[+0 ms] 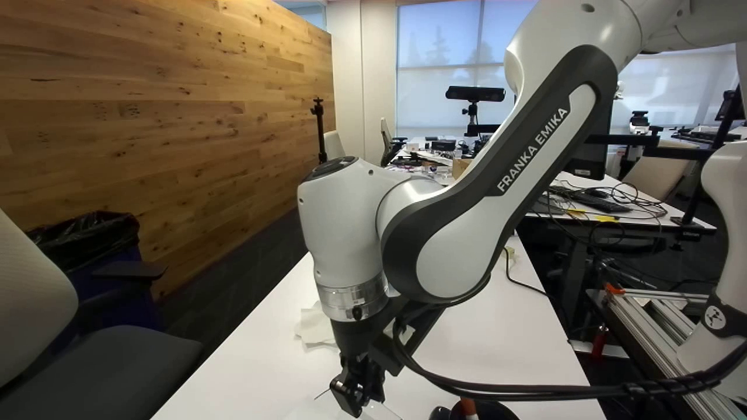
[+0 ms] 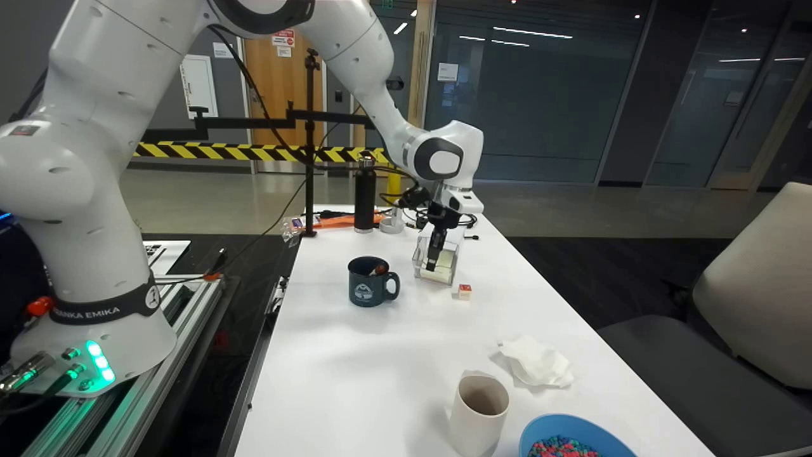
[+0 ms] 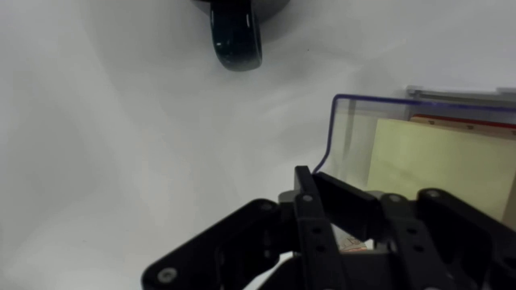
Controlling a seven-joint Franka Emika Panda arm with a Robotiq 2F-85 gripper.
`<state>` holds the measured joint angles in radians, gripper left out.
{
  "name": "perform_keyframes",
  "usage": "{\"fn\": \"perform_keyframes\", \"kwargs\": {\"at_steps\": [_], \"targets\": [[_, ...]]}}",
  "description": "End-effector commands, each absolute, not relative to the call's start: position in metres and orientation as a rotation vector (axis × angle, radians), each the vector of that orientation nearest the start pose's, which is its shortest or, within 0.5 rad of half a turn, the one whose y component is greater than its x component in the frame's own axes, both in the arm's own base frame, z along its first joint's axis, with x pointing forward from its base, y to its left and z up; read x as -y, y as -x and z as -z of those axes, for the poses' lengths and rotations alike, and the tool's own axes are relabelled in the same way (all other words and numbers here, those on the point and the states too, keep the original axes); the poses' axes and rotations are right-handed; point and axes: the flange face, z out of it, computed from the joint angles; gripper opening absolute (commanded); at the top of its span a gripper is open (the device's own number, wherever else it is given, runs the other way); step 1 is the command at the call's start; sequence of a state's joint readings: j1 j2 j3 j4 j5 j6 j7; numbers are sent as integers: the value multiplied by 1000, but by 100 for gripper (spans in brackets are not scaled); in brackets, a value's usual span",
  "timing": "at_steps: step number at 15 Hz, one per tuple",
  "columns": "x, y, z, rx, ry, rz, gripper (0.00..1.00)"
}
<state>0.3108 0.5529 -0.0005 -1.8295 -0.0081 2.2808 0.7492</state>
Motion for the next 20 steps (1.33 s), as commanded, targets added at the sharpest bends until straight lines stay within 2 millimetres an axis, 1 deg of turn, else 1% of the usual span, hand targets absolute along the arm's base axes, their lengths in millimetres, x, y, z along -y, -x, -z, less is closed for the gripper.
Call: {"fn": "perform_keyframes", "kwargs": {"at_steps": [1,20], "targets": [[-190,-607,-216,-663,3135,-127,1],[-178,-605,-193,-706,3145,-193,1]]}}
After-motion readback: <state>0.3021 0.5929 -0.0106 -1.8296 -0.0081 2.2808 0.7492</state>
